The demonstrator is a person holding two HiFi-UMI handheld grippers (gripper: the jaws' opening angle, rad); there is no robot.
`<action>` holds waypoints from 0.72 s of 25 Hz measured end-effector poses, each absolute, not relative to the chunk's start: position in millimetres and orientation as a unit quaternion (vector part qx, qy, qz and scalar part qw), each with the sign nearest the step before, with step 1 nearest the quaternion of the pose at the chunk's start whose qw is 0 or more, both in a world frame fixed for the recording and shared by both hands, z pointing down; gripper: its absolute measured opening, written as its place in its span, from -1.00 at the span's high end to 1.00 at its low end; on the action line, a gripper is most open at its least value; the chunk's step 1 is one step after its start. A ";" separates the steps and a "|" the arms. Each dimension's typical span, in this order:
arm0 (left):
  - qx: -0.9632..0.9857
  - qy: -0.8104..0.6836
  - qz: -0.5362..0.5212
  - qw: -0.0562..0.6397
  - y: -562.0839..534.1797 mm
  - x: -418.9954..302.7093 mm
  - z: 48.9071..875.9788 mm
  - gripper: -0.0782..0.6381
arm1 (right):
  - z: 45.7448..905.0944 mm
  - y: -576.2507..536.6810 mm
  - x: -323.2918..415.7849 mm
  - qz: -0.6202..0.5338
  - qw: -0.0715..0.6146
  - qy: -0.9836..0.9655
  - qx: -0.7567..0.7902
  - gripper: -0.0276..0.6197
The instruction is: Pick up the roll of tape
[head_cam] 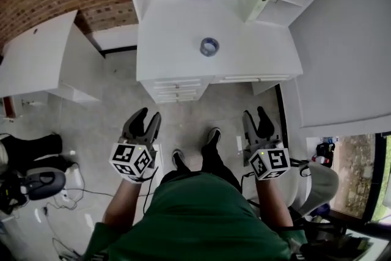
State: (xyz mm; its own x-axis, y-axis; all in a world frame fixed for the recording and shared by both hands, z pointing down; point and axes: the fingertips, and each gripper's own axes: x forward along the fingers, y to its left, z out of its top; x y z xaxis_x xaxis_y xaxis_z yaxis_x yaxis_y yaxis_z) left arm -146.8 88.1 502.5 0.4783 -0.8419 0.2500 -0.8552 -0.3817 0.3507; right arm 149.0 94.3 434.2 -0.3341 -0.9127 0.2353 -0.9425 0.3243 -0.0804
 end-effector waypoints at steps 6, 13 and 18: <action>0.811 -0.539 0.018 0.225 47.9 -144.9 511.5 0.25 | 454.9 37.4 154.4 0.116 0.069 -0.828 0.544 0.28; 0.786 -0.580 0.009 0.213 -19.5 -125.4 490.7 0.25 | 454.2 -62.6 180.8 0.125 0.046 -0.844 0.520 0.28; 0.779 -0.591 0.009 0.208 -69.3 -91.0 476.5 0.25 | 457.3 -121.8 197.4 0.144 0.037 -0.856 0.496 0.28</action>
State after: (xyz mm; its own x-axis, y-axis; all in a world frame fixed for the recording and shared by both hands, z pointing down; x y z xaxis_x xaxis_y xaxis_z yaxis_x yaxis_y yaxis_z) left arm -91.0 -69.3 476.5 0.3019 -0.9171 0.2605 -0.9247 -0.2152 0.3140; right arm 197.4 -121.8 457.3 -0.5057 -0.8375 0.2071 -0.8591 0.4669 -0.2096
